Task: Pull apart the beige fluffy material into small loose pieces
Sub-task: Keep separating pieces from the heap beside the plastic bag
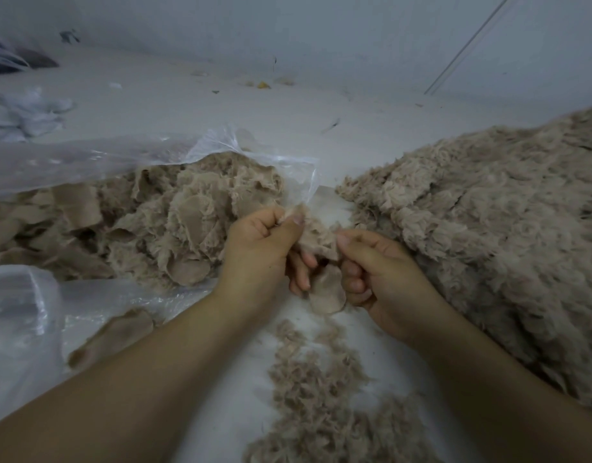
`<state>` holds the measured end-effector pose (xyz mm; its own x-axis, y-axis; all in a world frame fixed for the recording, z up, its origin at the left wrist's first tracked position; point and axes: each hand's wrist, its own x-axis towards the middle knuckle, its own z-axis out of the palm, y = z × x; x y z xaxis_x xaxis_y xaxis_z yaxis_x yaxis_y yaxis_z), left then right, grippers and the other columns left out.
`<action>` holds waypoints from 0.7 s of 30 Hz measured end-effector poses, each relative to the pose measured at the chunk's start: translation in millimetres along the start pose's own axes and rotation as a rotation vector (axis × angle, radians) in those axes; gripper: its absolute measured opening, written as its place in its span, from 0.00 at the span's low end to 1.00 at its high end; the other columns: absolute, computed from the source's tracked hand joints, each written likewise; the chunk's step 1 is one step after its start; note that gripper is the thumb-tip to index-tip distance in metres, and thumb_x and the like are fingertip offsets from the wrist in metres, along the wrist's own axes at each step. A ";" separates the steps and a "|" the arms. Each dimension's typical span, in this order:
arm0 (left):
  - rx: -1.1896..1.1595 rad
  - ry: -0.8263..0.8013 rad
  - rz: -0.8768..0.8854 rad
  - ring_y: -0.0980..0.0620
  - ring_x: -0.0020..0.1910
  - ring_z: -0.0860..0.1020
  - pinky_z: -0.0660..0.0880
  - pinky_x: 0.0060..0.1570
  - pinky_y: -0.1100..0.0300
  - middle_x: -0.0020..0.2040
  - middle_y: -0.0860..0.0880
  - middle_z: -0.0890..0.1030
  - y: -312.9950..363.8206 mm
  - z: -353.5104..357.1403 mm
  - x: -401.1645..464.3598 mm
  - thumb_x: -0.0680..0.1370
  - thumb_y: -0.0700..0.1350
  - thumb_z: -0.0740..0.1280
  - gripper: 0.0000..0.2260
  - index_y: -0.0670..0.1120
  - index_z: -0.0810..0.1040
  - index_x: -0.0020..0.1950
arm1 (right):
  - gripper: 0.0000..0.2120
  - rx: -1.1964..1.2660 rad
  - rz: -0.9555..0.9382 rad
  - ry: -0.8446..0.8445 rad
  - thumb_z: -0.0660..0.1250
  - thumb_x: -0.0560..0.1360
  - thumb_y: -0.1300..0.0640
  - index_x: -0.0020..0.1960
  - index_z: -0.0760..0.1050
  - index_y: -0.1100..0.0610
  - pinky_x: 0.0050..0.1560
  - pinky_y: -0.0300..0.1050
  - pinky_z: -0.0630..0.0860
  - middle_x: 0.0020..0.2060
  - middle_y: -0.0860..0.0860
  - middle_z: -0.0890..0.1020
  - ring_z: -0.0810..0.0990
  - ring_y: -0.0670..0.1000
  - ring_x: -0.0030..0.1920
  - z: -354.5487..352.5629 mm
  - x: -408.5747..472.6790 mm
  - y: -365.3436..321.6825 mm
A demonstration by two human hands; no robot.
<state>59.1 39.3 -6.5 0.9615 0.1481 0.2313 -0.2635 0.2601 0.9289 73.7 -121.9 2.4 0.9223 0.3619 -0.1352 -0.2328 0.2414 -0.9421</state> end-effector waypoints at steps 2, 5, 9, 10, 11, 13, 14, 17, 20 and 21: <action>0.010 -0.064 -0.014 0.46 0.15 0.70 0.66 0.19 0.63 0.27 0.38 0.77 -1.5 2.5 -3.1 0.79 0.44 0.64 0.13 0.35 0.73 0.40 | 0.08 -0.028 -0.016 -0.053 0.66 0.77 0.54 0.40 0.79 0.52 0.21 0.33 0.59 0.25 0.48 0.66 0.63 0.44 0.22 -0.1 -1.8 -1.1; 0.019 -0.049 -0.043 0.47 0.15 0.68 0.65 0.20 0.62 0.26 0.39 0.76 -1.9 1.3 -1.8 0.79 0.45 0.64 0.12 0.40 0.74 0.38 | 0.05 -0.091 -0.054 -0.072 0.69 0.72 0.57 0.41 0.77 0.58 0.20 0.33 0.59 0.26 0.49 0.67 0.62 0.43 0.22 0.9 -2.2 -0.1; -0.004 -0.066 -0.070 0.47 0.15 0.67 0.63 0.20 0.59 0.26 0.39 0.75 -1.9 0.3 0.1 0.79 0.47 0.64 0.13 0.43 0.77 0.36 | 0.16 -0.043 -0.046 -0.011 0.62 0.80 0.61 0.34 0.79 0.56 0.21 0.34 0.56 0.25 0.48 0.64 0.59 0.43 0.23 0.4 1.0 3.0; -0.003 -0.087 -0.073 0.47 0.15 0.67 0.63 0.19 0.62 0.26 0.39 0.75 -2.1 0.7 -0.2 0.79 0.47 0.65 0.13 0.43 0.77 0.36 | 0.18 -0.031 -0.043 -0.009 0.61 0.81 0.58 0.34 0.79 0.56 0.22 0.34 0.55 0.24 0.48 0.64 0.59 0.44 0.23 0.6 1.3 2.3; -0.004 -0.106 -0.077 0.47 0.15 0.67 0.63 0.18 0.63 0.26 0.39 0.75 -2.2 1.0 -0.8 0.79 0.46 0.65 0.13 0.44 0.76 0.36 | 0.18 -0.026 -0.044 -0.009 0.60 0.81 0.56 0.35 0.78 0.58 0.22 0.35 0.55 0.24 0.48 0.64 0.59 0.44 0.23 0.3 1.5 1.9; -0.011 -0.119 -0.079 0.47 0.15 0.68 0.64 0.18 0.64 0.27 0.39 0.76 -2.5 0.7 -1.6 0.79 0.45 0.66 0.11 0.43 0.76 0.38 | 0.18 -0.016 -0.040 -0.006 0.59 0.81 0.53 0.37 0.76 0.62 0.21 0.34 0.55 0.23 0.48 0.64 0.59 0.44 0.22 0.2 1.7 1.6; -0.012 -0.113 -0.077 0.48 0.15 0.68 0.63 0.18 0.64 0.27 0.39 0.76 -2.5 0.3 -1.7 0.79 0.43 0.66 0.09 0.43 0.76 0.39 | 0.19 -0.007 -0.035 -0.001 0.59 0.81 0.52 0.38 0.75 0.62 0.21 0.34 0.56 0.23 0.48 0.65 0.60 0.44 0.22 0.1 1.8 1.5; 0.017 -0.071 -0.058 0.48 0.16 0.69 0.64 0.18 0.64 0.28 0.40 0.77 -1.5 -0.4 -2.3 0.79 0.37 0.66 0.05 0.44 0.75 0.44 | 0.19 0.017 -0.012 0.024 0.59 0.81 0.52 0.37 0.76 0.63 0.20 0.34 0.57 0.22 0.48 0.65 0.60 0.44 0.22 1.0 2.4 1.3; 0.092 -0.031 0.007 0.48 0.20 0.74 0.69 0.20 0.61 0.32 0.43 0.80 1.9 2.3 -4.0 0.78 0.32 0.66 0.09 0.45 0.72 0.52 | 0.19 0.009 0.008 0.041 0.59 0.82 0.54 0.35 0.75 0.62 0.20 0.34 0.56 0.22 0.48 0.66 0.61 0.44 0.21 2.6 2.6 1.3; 0.115 -0.030 0.031 0.46 0.22 0.76 0.72 0.21 0.59 0.35 0.42 0.80 2.7 3.5 -4.8 0.77 0.31 0.66 0.13 0.47 0.71 0.55 | 0.19 0.003 0.010 0.044 0.59 0.82 0.54 0.35 0.75 0.62 0.20 0.34 0.56 0.22 0.48 0.66 0.61 0.44 0.21 2.9 2.5 1.5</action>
<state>54.0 35.9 -4.1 0.9555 0.1252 0.2669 -0.2838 0.1447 0.9479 74.8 -118.1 1.6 0.9325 0.3248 -0.1580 -0.2431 0.2409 -0.9396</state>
